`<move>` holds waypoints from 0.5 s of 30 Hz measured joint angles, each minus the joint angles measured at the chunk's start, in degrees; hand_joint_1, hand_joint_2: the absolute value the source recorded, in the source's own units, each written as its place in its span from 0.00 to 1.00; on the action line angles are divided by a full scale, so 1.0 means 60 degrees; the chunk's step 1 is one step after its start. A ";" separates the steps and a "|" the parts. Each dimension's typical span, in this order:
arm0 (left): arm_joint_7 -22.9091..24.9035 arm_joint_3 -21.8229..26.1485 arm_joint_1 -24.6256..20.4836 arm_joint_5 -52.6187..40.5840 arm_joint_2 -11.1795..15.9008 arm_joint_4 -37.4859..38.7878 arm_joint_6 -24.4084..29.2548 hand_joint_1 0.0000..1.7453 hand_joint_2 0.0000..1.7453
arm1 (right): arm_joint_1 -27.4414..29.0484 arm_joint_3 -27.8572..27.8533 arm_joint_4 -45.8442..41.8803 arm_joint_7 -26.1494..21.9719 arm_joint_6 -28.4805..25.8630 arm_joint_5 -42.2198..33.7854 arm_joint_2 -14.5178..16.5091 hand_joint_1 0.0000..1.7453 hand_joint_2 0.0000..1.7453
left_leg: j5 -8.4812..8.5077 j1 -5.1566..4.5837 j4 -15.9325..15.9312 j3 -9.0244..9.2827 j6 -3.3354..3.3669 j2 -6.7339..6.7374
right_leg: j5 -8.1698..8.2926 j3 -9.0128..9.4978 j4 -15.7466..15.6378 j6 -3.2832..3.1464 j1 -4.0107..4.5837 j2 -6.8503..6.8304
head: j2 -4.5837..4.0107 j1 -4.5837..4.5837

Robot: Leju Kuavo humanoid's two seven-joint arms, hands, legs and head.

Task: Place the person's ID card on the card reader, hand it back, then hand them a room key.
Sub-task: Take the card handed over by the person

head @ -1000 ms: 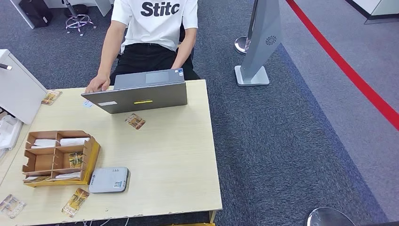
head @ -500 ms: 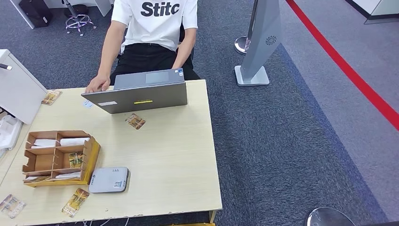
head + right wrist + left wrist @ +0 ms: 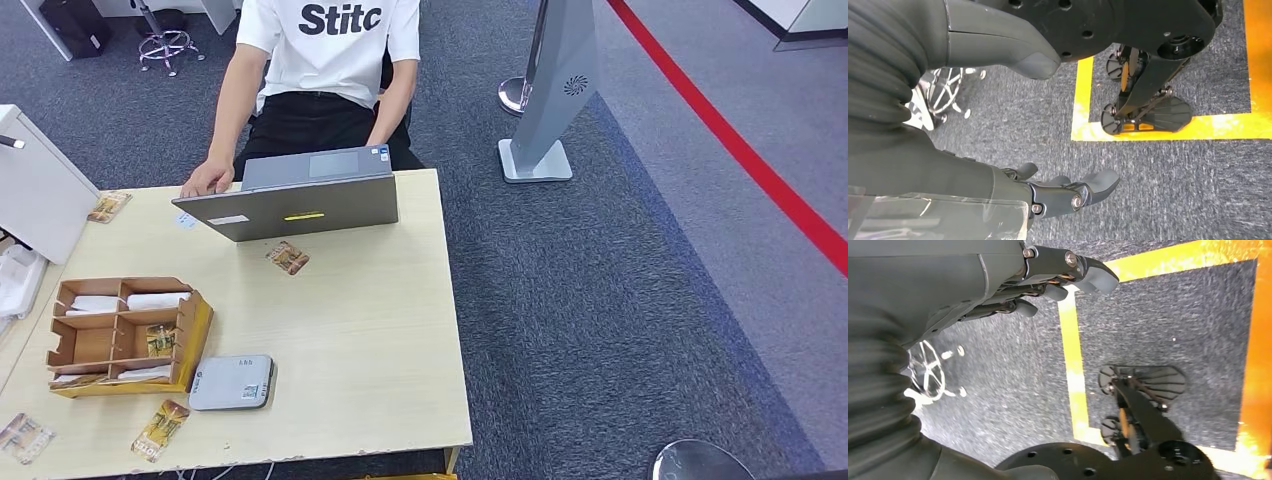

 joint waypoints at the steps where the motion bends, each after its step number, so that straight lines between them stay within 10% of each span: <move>1: -0.0046 0.0328 -0.0041 -0.0137 -0.0039 0.0000 -0.0029 0.00 1.00 | -0.0030 0.0035 0.0050 -0.0003 -0.0042 -0.0049 0.0021 0.00 0.50 | 0.0000 0.0000 0.0000 0.0000 0.0000 0.0000 | 0.0000 0.0000 0.0000 0.0000 0.0000 0.0000 | 0.0000 0.0000; 3: -0.0136 0.1005 -0.0131 -0.0300 -0.0130 -0.0001 -0.0089 0.00 1.00 | -0.0090 0.0097 0.0147 -0.0010 -0.0140 -0.0143 0.0061 0.00 0.00 | 0.0000 0.0000 0.0000 0.0001 0.0000 0.0000 | 0.0000 0.0000 0.0000 0.0000 0.0000 0.0000 | -0.0001 -0.0001; 7: -0.0226 0.2252 -0.0315 -0.0062 -0.0402 -0.0202 -0.0289 0.00 1.00 | -0.0204 0.0249 0.0332 -0.0012 -0.0340 -0.0319 0.0124 0.00 1.00 | 0.0001 0.0000 0.0001 0.0002 0.0000 0.0000 | 0.0000 0.0000 0.0000 0.0000 0.0000 0.0000 | -0.0001 0.0000; 15: -0.0041 0.4136 -0.0674 0.1341 -0.1008 -0.1547 -0.0664 0.00 1.00 | -0.0384 0.0535 0.0616 0.0042 -0.0681 -0.0507 0.0197 0.00 1.00 | 0.0002 0.0000 0.0001 0.0003 -0.0001 0.0001 | 0.0001 0.0000 0.0000 -0.0001 0.0000 0.0001 | 0.0000 -0.0001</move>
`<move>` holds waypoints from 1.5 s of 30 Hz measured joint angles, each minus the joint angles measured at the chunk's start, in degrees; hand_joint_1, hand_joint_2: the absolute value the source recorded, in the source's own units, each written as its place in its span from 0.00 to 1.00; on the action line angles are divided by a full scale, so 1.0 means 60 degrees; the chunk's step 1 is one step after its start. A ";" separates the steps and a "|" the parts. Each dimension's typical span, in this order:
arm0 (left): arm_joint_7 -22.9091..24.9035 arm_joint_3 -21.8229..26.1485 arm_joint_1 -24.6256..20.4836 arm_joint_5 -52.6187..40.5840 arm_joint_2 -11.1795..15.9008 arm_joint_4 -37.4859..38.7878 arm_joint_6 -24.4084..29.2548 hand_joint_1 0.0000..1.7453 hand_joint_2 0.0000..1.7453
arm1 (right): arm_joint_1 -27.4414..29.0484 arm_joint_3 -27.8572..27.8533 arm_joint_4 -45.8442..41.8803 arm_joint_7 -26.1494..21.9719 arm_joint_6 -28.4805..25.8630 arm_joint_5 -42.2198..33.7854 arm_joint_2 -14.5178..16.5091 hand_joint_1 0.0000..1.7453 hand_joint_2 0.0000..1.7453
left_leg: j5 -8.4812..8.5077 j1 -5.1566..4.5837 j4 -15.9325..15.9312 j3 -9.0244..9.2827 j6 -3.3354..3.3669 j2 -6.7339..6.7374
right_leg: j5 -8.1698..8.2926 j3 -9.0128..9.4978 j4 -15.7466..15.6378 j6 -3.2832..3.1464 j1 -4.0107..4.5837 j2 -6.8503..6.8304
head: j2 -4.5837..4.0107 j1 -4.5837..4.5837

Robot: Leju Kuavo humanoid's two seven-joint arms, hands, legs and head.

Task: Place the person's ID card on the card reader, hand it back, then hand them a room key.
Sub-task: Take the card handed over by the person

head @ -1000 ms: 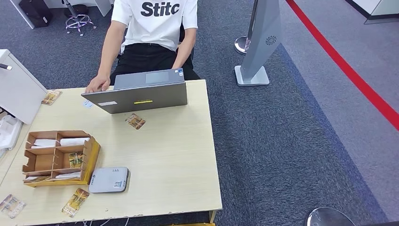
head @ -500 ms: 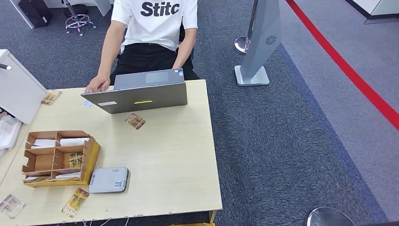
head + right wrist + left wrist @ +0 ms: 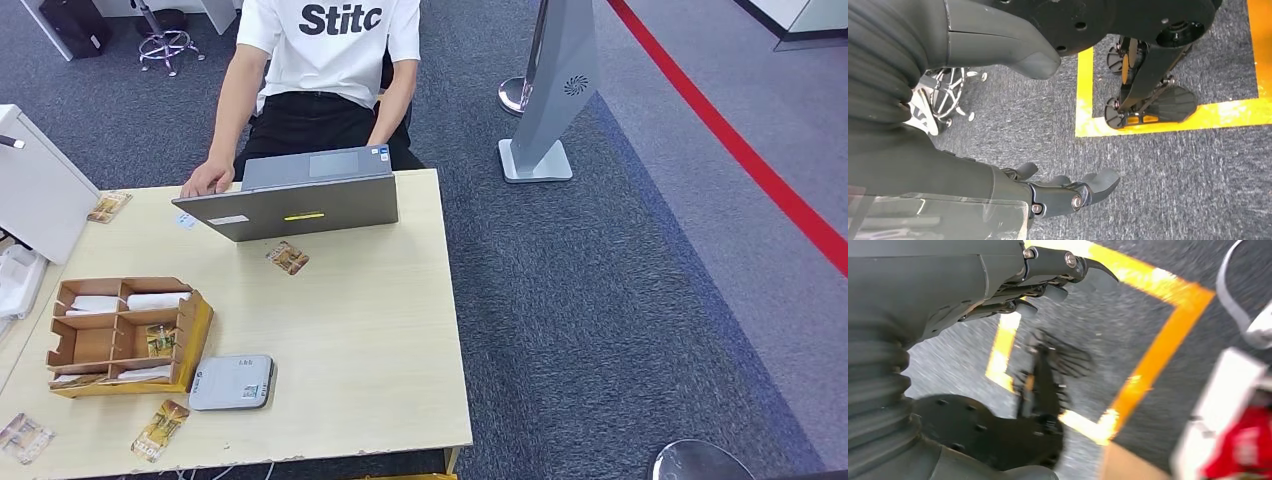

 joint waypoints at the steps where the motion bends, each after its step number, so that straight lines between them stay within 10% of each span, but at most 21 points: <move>1: 0.0046 0.0200 -0.0037 0.0212 -0.0069 -0.0223 -0.0041 0.00 1.00 | -0.0020 0.0035 0.0031 0.0007 -0.0042 -0.0016 0.0006 0.00 1.00 | 0.0000 0.0000 0.0000 0.0000 0.0000 0.0000 | 0.0000 0.0000 0.0000 0.0000 0.0000 0.0000 | 0.0000 0.0000; 11: 0.0174 0.0717 0.0292 0.2690 -0.0627 -0.2455 0.0260 0.00 1.00 | -0.0190 0.0333 0.0273 0.0057 -0.0301 -0.0047 0.0064 0.00 1.00 | 0.0000 0.0000 -0.0001 -0.0002 0.0000 -0.0001 | -0.0002 -0.0001 0.0001 0.0000 0.0001 0.0000 | 0.0001 0.0002; 30: -0.1102 -0.1220 0.1812 0.6330 -0.1270 -0.7574 0.2031 0.00 1.00 | -0.0362 0.0563 0.0517 0.0057 -0.0675 -0.0222 0.0173 0.00 1.00 | 0.0001 0.0001 -0.0001 0.0001 -0.0001 -0.0002 | -0.0001 0.0001 0.0001 0.0000 0.0000 -0.0002 | 0.0001 0.0003; 45: -0.2662 -0.4035 0.2163 0.4546 -0.1142 -1.1197 0.2696 0.00 1.00 | -0.0457 0.0587 0.0615 -0.0086 -0.0816 -0.0401 0.0350 0.00 1.00 | 0.0002 0.0000 0.0001 0.0005 -0.0001 -0.0002 | 0.0001 0.0004 0.0001 -0.0001 0.0000 0.0000 | -0.0001 0.0002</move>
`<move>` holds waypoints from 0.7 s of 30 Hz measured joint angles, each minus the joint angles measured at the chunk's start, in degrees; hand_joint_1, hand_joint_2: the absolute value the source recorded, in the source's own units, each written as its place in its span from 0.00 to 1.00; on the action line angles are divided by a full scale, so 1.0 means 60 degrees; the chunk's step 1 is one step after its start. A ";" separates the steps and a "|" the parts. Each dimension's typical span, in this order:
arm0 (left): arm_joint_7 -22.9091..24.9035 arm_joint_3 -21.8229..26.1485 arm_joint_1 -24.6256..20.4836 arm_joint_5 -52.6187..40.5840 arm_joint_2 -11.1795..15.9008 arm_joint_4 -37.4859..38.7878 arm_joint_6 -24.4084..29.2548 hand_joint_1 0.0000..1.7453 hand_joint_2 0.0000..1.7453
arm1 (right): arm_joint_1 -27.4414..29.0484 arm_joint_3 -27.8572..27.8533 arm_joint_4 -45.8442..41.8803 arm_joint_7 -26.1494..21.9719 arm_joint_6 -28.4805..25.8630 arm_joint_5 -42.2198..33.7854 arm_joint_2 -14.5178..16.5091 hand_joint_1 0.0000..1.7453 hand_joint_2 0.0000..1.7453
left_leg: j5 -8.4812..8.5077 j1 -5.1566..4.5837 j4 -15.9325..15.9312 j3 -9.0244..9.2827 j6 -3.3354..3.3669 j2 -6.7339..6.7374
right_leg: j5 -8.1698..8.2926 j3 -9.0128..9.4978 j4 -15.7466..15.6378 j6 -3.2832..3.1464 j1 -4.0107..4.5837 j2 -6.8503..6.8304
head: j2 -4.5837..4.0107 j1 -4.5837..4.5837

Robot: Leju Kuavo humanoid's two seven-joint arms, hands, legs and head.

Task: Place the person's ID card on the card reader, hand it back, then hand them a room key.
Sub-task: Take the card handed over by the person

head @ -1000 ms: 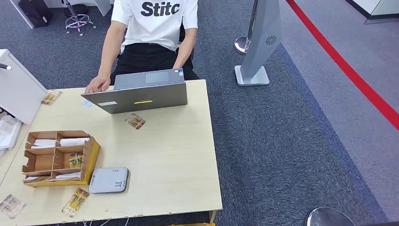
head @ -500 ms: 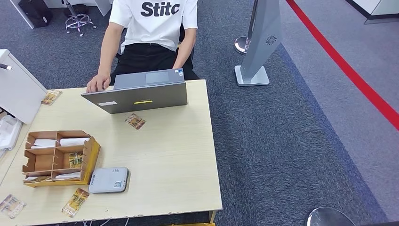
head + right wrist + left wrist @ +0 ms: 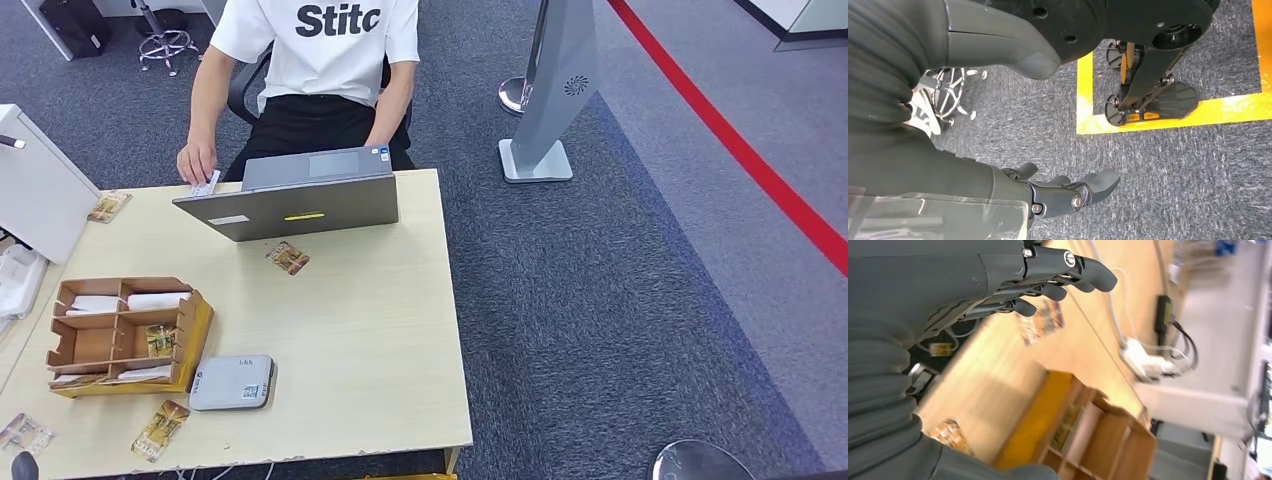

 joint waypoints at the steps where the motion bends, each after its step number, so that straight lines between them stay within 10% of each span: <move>1: -0.0080 -0.0213 0.0009 -0.0247 0.0058 -0.0160 0.0073 0.00 1.00 | -0.0006 0.0000 0.0005 -0.0007 -0.0002 -0.0002 0.0008 0.00 1.00 | 0.0000 0.0000 0.0000 0.0000 0.0000 0.0000 | 0.0000 0.0000 0.0000 0.0000 0.0000 0.0001 | 0.0001 0.0000; 21: 0.0514 -0.3474 -0.1799 -0.5619 0.2097 -0.0985 0.0814 0.00 1.00 | -0.0111 0.0234 0.0034 0.0070 0.0036 0.0207 0.0092 0.00 1.00 | 0.0013 0.0000 0.0003 0.0003 0.0001 0.0003 | 0.0011 -0.0003 0.0001 0.0001 0.0000 0.0004 | 0.0001 -0.0001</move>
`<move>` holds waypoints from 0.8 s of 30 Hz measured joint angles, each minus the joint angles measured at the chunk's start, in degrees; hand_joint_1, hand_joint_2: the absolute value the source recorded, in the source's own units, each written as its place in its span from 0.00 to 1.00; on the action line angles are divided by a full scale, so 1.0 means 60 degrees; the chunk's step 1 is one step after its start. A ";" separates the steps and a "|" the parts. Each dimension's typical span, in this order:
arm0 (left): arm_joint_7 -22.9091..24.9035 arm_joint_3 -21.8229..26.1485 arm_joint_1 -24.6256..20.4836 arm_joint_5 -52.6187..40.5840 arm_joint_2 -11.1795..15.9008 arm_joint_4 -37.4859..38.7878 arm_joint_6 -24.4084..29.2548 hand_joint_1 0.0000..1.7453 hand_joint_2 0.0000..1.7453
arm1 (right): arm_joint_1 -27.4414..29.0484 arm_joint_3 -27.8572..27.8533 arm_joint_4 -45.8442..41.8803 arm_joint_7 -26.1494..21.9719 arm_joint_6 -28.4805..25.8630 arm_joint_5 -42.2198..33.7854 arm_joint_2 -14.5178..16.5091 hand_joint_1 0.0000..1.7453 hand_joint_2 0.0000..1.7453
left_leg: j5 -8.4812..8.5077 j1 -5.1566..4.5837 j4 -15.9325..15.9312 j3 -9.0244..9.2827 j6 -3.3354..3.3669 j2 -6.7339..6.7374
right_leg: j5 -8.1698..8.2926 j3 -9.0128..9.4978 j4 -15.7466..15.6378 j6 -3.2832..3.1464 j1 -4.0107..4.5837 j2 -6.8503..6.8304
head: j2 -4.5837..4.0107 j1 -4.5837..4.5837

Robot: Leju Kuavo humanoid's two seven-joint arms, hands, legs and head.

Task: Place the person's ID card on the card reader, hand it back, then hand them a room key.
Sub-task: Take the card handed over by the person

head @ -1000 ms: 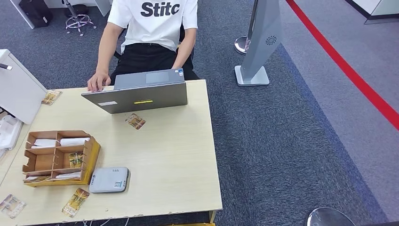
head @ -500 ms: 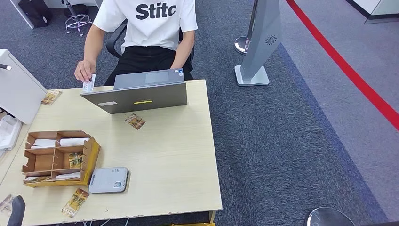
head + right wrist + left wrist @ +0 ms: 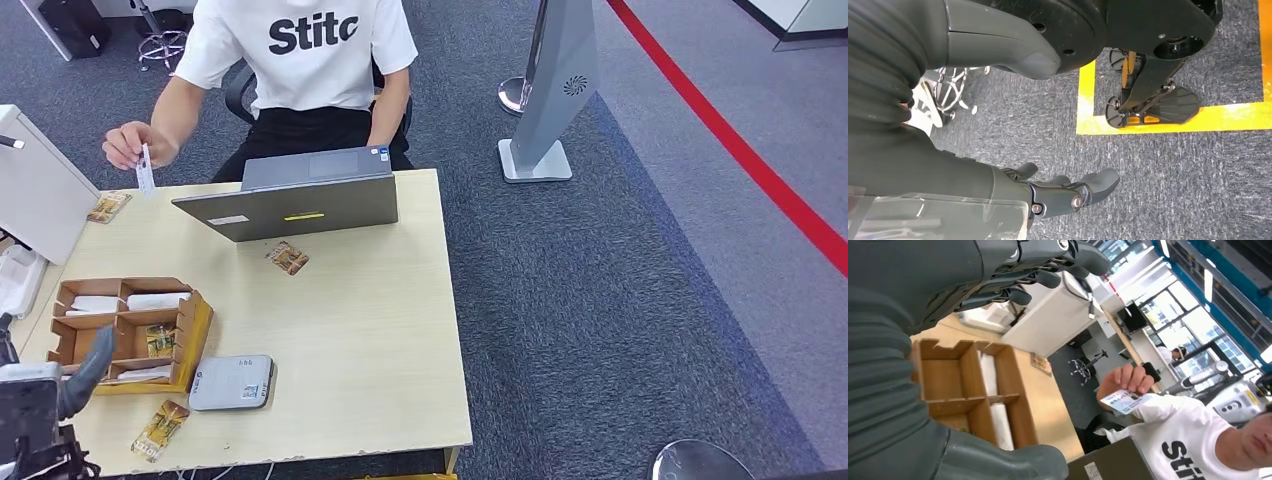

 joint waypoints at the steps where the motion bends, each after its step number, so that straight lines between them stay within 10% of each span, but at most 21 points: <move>1: 0.0101 -0.0123 -0.0162 -0.0248 0.0110 0.0044 -0.0007 0.00 1.00 | -0.0010 0.0026 0.0002 0.0006 0.0007 0.0022 0.0001 0.00 1.00 | 0.0000 0.0000 0.0000 0.0000 0.0000 0.0000 | 0.0000 -0.0001 0.0000 0.0000 0.0000 0.0001 | 0.0000 0.0000; 16: 0.1672 -0.1788 -0.2872 -0.3767 0.1446 0.1839 -0.0332 0.00 1.00 | -0.0088 0.0391 0.0018 0.0105 0.0193 0.0395 0.0001 0.00 1.00 | 0.0002 0.0000 0.0004 -0.0001 -0.0001 0.0007 | 0.0003 -0.0004 0.0003 -0.0003 0.0000 0.0010 | -0.0001 0.0003; 20: 0.2104 -0.2205 -0.3547 -0.4756 0.1733 0.2297 -0.0387 1.00 1.00 | -0.0096 0.0508 0.0021 0.0157 0.0256 0.0526 0.0001 0.00 1.00 | 0.0003 0.0000 0.0005 -0.0001 -0.0001 0.0009 | 0.0004 -0.0008 0.0004 -0.0003 0.0000 0.0017 | -0.0001 0.0001; 24: 0.2573 -0.2647 -0.4213 -0.5798 0.2015 0.2762 -0.0452 1.00 1.00 | -0.0112 0.0610 0.0021 0.0179 0.0282 0.0659 0.0001 0.00 1.00 | 0.0003 0.0000 0.0005 -0.0001 -0.0001 0.0011 | 0.0008 -0.0009 0.0005 -0.0009 0.0000 0.0021 | -0.0001 0.0000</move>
